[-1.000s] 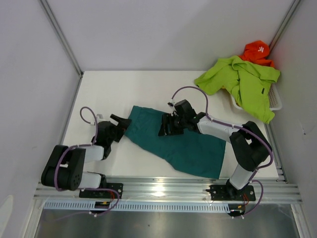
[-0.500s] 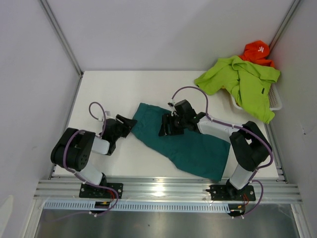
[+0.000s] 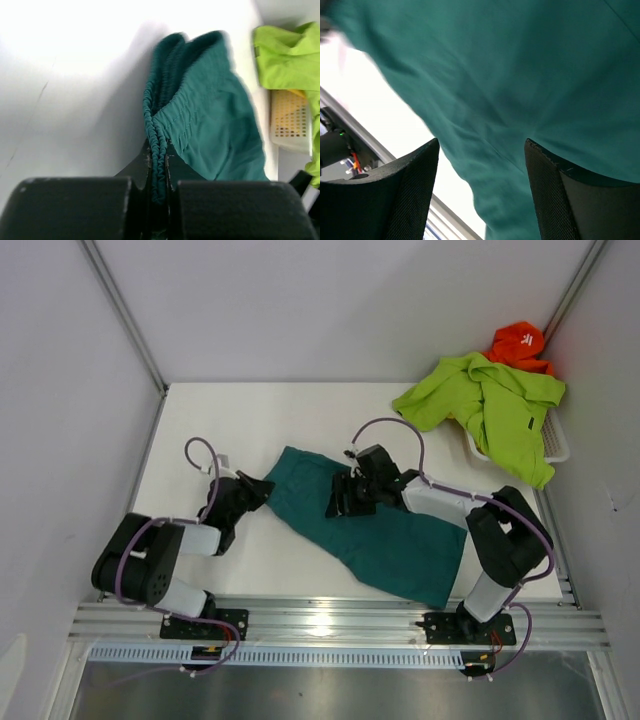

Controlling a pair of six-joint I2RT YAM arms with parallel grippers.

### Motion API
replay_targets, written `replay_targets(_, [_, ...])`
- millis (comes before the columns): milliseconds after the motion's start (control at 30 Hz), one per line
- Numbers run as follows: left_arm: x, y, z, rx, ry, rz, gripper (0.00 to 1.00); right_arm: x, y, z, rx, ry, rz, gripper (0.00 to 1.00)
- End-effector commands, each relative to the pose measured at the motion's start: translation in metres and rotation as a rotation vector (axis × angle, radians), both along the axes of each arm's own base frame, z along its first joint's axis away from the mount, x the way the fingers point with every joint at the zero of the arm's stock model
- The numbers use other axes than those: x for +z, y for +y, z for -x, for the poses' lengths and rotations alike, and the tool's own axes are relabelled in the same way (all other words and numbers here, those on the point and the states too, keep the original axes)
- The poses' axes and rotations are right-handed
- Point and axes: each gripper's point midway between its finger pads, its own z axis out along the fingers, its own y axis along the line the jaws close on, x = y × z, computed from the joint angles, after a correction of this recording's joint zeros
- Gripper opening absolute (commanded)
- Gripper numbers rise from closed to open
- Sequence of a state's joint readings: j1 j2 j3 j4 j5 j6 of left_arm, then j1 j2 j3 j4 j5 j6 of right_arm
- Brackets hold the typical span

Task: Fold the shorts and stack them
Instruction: Fold the shorts

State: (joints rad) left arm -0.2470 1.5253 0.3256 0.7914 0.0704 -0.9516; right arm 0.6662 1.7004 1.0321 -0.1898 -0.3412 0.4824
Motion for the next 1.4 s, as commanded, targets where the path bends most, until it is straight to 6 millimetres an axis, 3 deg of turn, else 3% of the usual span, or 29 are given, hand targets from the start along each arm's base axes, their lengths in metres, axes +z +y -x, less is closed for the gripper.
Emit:
replay_targets(0, [0.054,0.016,-0.013,0.053,-0.235,-0.184,0.00,0.013,-0.013,-0.001,-0.054,-0.035,-0.003,0.71])
replay_targets(33, [0.073,0.012,-0.010,0.053,-0.289,-0.208,0.00,0.013,-0.016,0.000,-0.070,-0.031,0.000,0.70])
replay_targets(133, [0.092,0.017,-0.001,0.086,-0.345,-0.316,0.00,0.008,-0.031,0.003,-0.126,-0.029,0.032,0.60])
replay_targets(167, [0.097,0.017,0.001,0.098,-0.357,-0.334,0.00,0.007,-0.034,0.003,-0.137,-0.029,0.034,0.50])
replay_targets(233, [0.107,0.022,0.005,0.134,-0.379,-0.378,0.00,0.004,-0.041,0.006,-0.165,-0.025,0.034,0.42])
replay_targets(267, [0.116,0.024,0.009,0.146,-0.399,-0.383,0.00,0.003,-0.043,0.006,-0.172,-0.025,0.028,0.29])
replay_targets(300, [0.121,0.024,0.011,0.143,-0.416,-0.405,0.00,-0.001,-0.046,0.008,-0.177,-0.011,0.021,0.24])
replay_targets(367, [0.135,0.030,0.016,0.169,-0.450,-0.439,0.00,0.001,-0.041,0.007,-0.181,0.001,-0.022,0.11])
replay_targets(500, [0.153,0.026,0.029,0.169,-0.497,-0.471,0.00,-0.012,-0.028,-0.008,-0.200,0.039,-0.045,0.00])
replay_targets(867, [0.206,0.012,0.052,0.136,-0.631,-0.611,0.00,-0.028,0.038,-0.040,-0.167,0.110,-0.186,0.00])
replay_targets(1200, [0.251,-0.022,0.079,0.002,-0.832,-0.632,0.01,-0.058,0.063,-0.026,-0.191,0.177,-0.174,0.00])
replay_targets(1367, [0.257,-0.051,0.091,-0.092,-0.889,-0.729,0.00,-0.058,0.084,-0.029,-0.179,0.188,-0.201,0.00])
